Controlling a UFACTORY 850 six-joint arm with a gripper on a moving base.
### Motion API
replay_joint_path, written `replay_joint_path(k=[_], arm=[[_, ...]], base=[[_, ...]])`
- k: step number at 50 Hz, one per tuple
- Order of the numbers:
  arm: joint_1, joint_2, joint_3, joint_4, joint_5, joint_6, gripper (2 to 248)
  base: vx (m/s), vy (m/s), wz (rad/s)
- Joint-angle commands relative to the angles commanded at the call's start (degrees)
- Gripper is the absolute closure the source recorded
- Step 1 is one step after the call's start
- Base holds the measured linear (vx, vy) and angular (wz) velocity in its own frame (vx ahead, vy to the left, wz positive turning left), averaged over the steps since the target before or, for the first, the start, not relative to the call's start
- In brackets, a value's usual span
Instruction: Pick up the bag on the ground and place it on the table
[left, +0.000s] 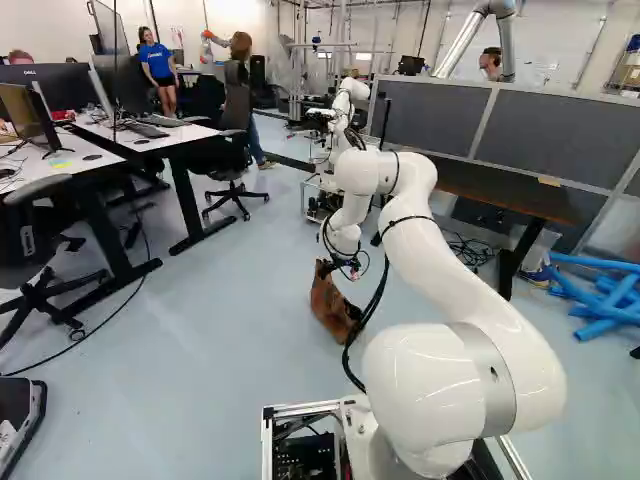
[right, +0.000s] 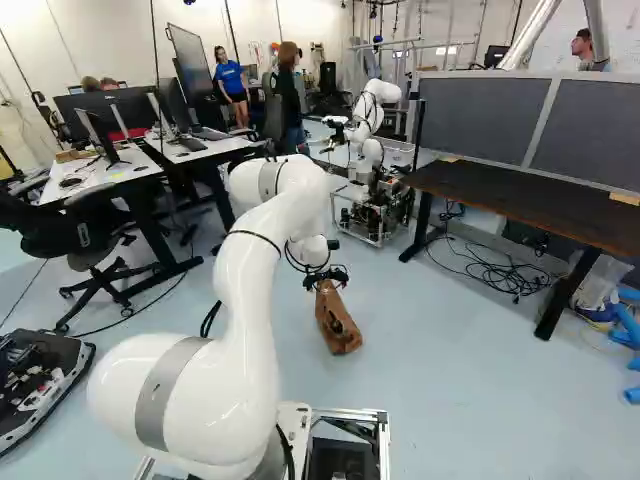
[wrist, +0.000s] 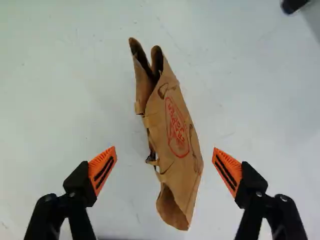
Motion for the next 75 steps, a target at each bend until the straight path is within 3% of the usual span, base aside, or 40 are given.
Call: replay_joint_path(k=[13, 18, 49, 75], arm=[[0.00, -2.70, -2.27, 0.00, -0.05, -7.75, 3], [0.00, -3.70, -3.14, 0.00, -0.27, -8.99, 3], [0.00, -10.22, -8.98, 0.02, -4.04, -9.62, 3], [0.00, -14.44, -12.99, 0.16, -4.32, -9.62, 3]], base=[[0.000, 0.000, 0.000], [0.000, 0.000, 0.000], [0.000, 0.000, 0.000], [0.000, 0.000, 0.000]])
